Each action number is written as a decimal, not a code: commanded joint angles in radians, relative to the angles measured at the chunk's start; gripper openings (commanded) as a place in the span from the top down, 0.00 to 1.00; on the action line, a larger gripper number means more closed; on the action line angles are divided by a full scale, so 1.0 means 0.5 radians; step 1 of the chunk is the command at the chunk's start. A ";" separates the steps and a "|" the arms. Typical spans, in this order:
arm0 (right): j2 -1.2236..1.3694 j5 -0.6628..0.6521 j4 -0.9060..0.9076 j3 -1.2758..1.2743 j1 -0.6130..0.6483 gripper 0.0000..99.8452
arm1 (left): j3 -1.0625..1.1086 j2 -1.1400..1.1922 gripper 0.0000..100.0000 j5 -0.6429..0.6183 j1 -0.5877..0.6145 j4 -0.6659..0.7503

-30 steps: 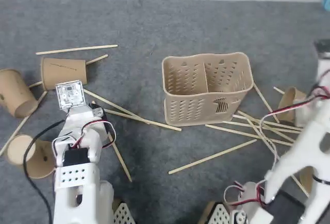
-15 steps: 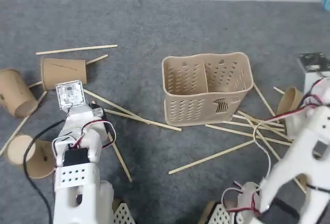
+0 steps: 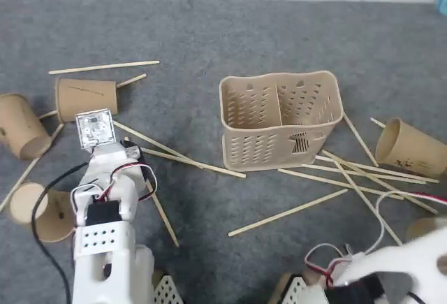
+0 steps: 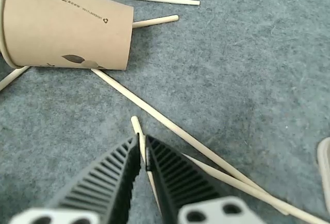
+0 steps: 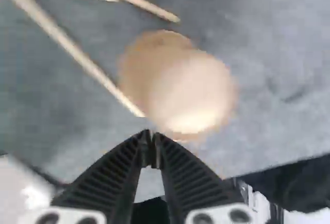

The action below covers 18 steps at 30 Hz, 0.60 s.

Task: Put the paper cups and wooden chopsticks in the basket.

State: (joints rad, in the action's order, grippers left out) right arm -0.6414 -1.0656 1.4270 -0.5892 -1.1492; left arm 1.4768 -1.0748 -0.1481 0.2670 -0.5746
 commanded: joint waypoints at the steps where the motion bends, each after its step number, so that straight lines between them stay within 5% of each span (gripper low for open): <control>1: -0.066 -0.049 -0.305 -0.064 -0.164 0.99 | -0.041 0.009 0.99 0.021 -0.012 0.046; 18: 0.229 -0.175 -1.008 -0.362 -0.440 0.99 | -0.038 0.009 0.99 0.021 0.000 0.043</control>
State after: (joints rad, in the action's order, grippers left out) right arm -0.5646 -1.1500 0.9513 -0.7856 -1.3686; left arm 1.4768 -1.0748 -0.1481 0.2670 -0.5746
